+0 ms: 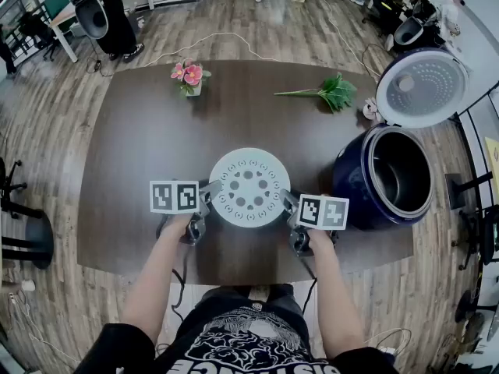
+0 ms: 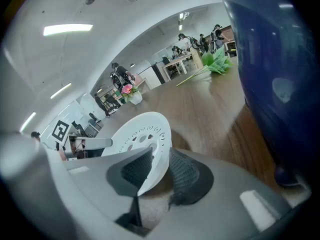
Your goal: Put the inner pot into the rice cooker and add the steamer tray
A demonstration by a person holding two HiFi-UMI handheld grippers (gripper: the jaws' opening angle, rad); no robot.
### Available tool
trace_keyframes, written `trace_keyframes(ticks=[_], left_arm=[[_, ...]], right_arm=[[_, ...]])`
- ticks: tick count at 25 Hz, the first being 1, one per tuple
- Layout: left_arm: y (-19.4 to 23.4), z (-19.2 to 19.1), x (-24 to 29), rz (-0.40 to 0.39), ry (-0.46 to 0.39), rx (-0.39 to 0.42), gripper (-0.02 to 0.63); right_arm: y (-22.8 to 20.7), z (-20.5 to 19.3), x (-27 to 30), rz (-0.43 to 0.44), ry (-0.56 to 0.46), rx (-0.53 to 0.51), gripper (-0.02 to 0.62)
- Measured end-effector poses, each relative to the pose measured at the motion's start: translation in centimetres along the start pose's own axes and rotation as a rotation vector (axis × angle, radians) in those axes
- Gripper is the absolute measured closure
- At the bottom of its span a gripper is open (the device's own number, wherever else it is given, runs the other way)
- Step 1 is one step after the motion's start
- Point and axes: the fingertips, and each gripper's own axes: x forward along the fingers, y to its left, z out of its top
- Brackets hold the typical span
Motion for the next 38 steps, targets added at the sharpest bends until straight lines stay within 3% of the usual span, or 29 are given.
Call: trace_keyframes(ticks=[3,11,27,35,38], left_arm=[[0.1,0.0,-0.2,0.02,0.002,0.017,0.514],[-0.8,1.7,-1.5,0.031,-0.06,0.039,0.537],[-8.2,10.6,-5.4,-0.028,-0.273,0.16,0.548],[-13.7,14.1,-5.9,-0.084,-0.331,0.225,0.548],[-12.0,14.0,-3.2,-0.094,-0.321,0.215,0.546]], right_arm=[[-0.4,-0.1,-0.1,-0.032,0.005,-0.005,0.527],[0.6,1.4,-1.2,-0.027,-0.04,-0.021,0.534],[3.9,10.0,-8.6,-0.027,-0.285,-0.113,0.538],[4.4,14.6,-14.6,-0.043,-0.413,-0.158,0.543],[2.8,14.8,-12.3,-0.044,-0.42,-0.15,0.543]])
